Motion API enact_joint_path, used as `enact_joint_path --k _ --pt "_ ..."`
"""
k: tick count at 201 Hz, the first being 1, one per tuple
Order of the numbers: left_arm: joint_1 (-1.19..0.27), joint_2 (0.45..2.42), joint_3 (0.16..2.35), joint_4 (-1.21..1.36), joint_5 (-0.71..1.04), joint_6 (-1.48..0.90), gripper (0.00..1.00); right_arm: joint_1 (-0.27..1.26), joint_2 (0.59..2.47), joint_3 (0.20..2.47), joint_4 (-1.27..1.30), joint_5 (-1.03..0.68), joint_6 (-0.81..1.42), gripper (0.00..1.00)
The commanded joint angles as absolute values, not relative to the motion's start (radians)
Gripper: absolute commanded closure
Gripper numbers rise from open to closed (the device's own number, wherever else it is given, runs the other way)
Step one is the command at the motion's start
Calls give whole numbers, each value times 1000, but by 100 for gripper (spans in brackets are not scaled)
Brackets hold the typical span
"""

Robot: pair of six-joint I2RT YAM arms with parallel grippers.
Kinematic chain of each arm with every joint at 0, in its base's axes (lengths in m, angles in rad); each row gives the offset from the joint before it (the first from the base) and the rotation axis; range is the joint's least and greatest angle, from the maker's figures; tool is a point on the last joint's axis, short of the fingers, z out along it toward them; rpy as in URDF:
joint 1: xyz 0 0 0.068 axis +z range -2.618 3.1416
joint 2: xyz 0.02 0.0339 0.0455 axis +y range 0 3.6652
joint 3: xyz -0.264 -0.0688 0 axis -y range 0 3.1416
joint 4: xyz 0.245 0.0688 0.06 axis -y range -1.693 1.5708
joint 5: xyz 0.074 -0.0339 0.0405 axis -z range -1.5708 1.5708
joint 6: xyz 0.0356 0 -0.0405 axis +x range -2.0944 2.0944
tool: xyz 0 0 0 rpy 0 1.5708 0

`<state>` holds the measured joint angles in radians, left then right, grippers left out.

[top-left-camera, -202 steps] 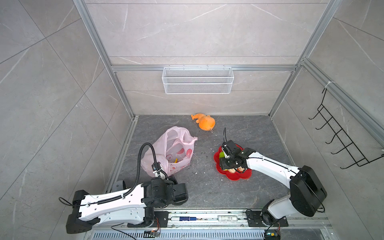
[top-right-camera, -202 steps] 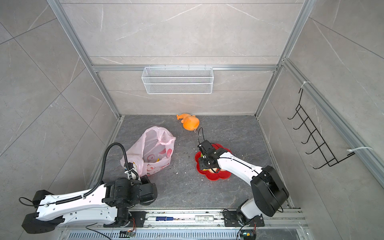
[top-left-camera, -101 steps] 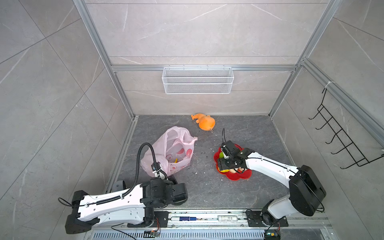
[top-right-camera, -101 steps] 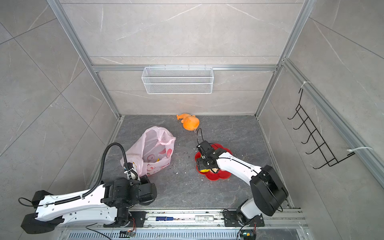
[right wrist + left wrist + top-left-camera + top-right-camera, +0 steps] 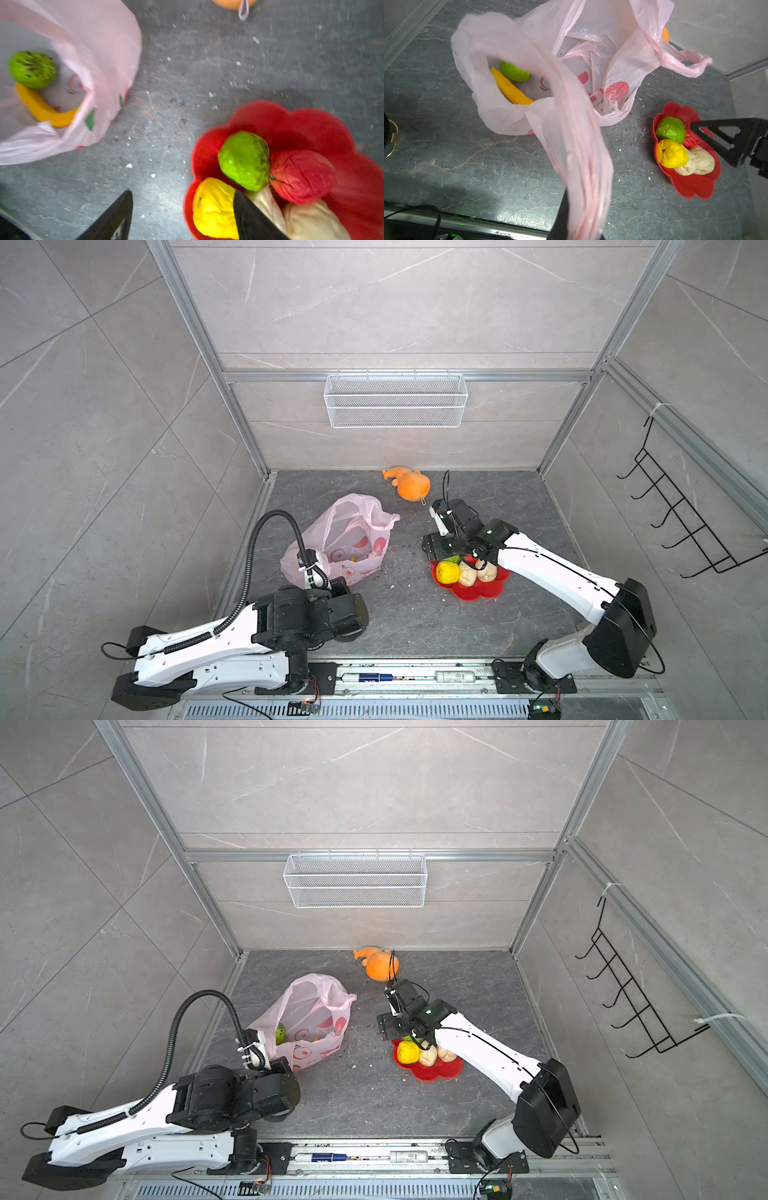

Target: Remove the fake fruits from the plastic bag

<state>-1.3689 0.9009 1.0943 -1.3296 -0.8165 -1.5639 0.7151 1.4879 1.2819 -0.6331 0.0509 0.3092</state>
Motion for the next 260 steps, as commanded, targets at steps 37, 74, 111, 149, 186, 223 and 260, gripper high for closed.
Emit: enact_joint_path --k 37,74,111,149,186,223,260 --pt "-1364 887 1090 -1349 -847 -1518 100 817 1641 1607 -599 22 49 20" --pt "-1365 883 1086 -1325 -851 -1505 100 833 1789 1788 -644 24 -6 19" --pt "-1365 871 1073 -1309 -853 -1501 100 833 1979 1978 -662 32 -7 18" --pt "-1364 839 1049 -1308 -850 -1502 100 819 2181 2213 -737 57 2 18" --pt "-1365 797 1021 -1310 -868 -1507 100 804 2327 2426 -824 12 13 31" --pt "-1365 774 1026 -1339 -900 -1506 100 801 2344 2460 -836 -19 28 71" --pt "-1362 776 1057 -1366 -944 -1487 100 801 2223 2306 -750 -9 45 89"
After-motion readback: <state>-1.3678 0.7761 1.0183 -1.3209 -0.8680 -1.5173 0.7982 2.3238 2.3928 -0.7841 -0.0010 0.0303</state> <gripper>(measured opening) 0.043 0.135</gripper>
